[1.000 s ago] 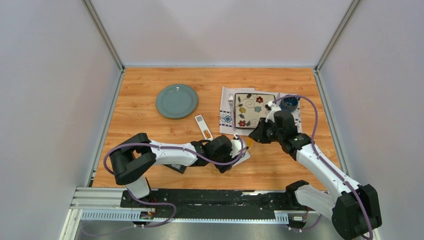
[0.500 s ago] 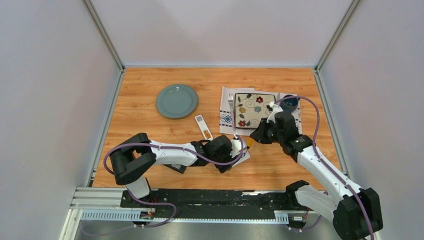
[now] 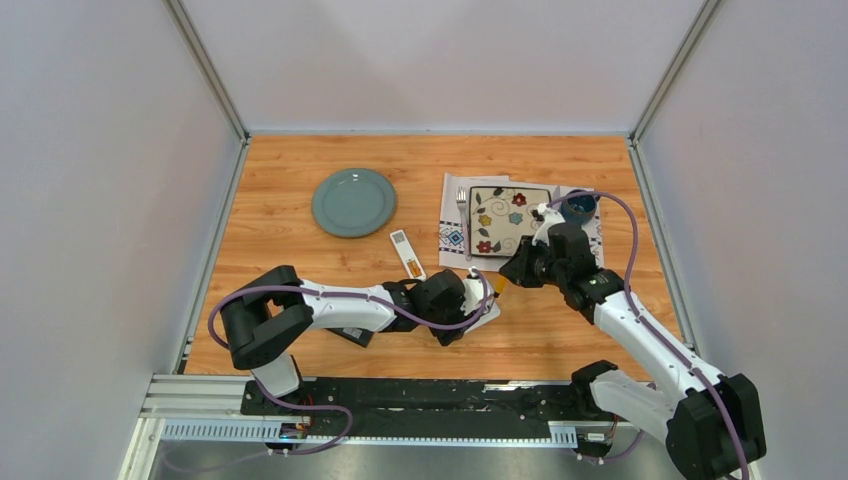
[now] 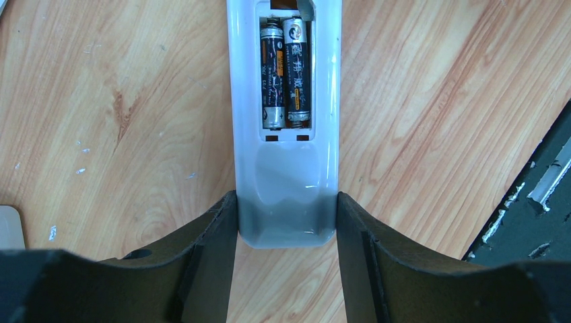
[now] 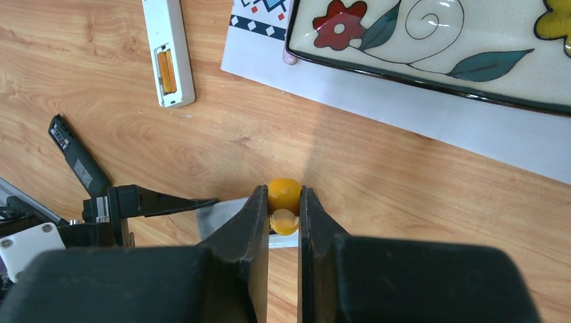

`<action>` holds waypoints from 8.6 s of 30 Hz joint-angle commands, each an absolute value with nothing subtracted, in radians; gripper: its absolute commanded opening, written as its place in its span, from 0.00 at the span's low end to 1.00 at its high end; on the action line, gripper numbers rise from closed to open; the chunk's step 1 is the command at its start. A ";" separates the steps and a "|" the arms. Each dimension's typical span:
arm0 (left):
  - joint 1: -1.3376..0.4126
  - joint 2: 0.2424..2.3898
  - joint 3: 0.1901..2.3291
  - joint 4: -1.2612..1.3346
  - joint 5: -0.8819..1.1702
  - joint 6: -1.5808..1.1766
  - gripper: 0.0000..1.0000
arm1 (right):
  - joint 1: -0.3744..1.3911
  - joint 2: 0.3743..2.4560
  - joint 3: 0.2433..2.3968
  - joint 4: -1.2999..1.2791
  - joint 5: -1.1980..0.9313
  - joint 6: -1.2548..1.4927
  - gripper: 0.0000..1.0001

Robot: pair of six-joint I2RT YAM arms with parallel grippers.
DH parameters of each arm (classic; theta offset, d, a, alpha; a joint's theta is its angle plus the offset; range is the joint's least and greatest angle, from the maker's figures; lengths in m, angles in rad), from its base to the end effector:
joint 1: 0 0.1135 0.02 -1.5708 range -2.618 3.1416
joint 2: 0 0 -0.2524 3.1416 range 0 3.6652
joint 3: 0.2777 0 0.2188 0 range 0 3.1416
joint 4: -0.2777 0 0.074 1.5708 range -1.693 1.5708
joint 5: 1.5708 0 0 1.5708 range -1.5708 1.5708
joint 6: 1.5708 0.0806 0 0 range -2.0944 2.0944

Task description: Unload the batteries from the remote control

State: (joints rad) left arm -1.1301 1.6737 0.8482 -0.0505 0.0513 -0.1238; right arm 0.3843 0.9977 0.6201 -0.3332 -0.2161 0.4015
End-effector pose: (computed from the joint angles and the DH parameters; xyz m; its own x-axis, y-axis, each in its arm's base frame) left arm 0.1377 -0.3017 0.1319 -0.4384 0.6405 -0.6305 0.8698 0.4791 -0.1182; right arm 0.1943 0.0972 0.2041 -0.7587 0.1049 -0.6429 -0.2393 0.8730 0.4249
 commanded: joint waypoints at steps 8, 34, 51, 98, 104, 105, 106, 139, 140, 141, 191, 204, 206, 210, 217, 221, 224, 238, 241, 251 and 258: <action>-1.131 1.743 0.839 -0.143 0.101 -0.127 0.38 | 0.468 1.002 0.626 -0.253 -0.118 0.310 0.00; -1.131 1.740 0.828 -0.133 0.107 -0.135 0.36 | 0.689 0.836 0.535 -0.149 0.202 0.336 0.00; -1.131 1.727 0.818 -0.127 0.100 -0.141 0.33 | 0.686 0.845 0.542 -0.098 0.184 0.402 0.00; -1.131 1.718 0.810 -0.112 0.115 -0.147 0.33 | 0.601 0.874 0.479 -0.110 0.123 0.379 0.00; -1.131 1.720 0.813 -0.110 0.117 -0.149 0.33 | 0.610 0.888 0.483 -0.140 0.115 0.313 0.00; -1.129 1.723 0.813 -0.113 0.117 -0.149 0.33 | 0.615 0.888 0.485 -0.146 0.114 0.302 0.00; -1.131 1.721 0.813 -0.112 0.115 -0.149 0.33 | 0.629 0.890 0.486 -0.149 0.114 0.295 0.00; -1.129 1.743 0.821 -0.106 0.130 -0.158 0.00 | 0.571 0.876 0.456 -0.048 -0.242 0.548 0.00; -1.131 1.744 0.821 -0.104 0.129 -0.160 0.00 | 0.569 0.873 0.457 -0.049 -0.251 0.549 0.00; -1.131 1.743 0.821 -0.104 0.129 -0.160 0.00 | 0.572 0.867 0.462 -0.052 -0.261 0.555 0.00; -1.131 1.689 0.830 -0.195 0.011 -0.123 0.49 | 0.359 0.808 0.561 -0.250 -0.279 0.534 0.00; -1.129 1.678 0.851 -0.262 -0.161 -0.120 0.72 | 0.350 0.825 0.597 -0.261 -0.267 0.491 0.00; -1.131 1.672 0.848 -0.265 -0.189 -0.123 0.72 | 0.350 0.830 0.597 -0.258 -0.267 0.486 0.00; -1.126 1.681 0.861 -0.268 -0.215 -0.135 0.69 | 0.350 0.851 0.603 -0.253 -0.271 0.479 0.00; -1.101 1.733 0.928 -0.290 -0.207 -0.147 0.61 | 0.350 0.882 0.597 -0.219 -0.304 0.483 0.00; -1.098 1.746 0.965 -0.295 -0.180 -0.146 0.60 | 0.350 0.890 0.588 -0.206 -0.313 0.491 0.00; -1.095 1.752 0.974 -0.293 -0.181 -0.143 0.59 | 0.350 0.894 0.586 -0.203 -0.313 0.492 0.00; -1.085 1.769 1.014 -0.307 -0.086 -0.144 0.57 | 0.350 0.930 0.551 -0.144 -0.341 0.525 0.00; -1.086 1.721 0.974 -0.276 -0.052 -0.176 0.57 | 0.350 0.933 0.542 -0.126 -0.344 0.535 0.00; -1.086 1.635 0.896 -0.189 0.119 -0.339 0.48 | 0.350 0.991 0.514 -0.037 -0.360 0.554 0.00; -1.086 1.677 0.917 -0.160 0.186 -0.380 0.42 | 0.370 1.037 0.502 0.031 -0.356 0.549 0.00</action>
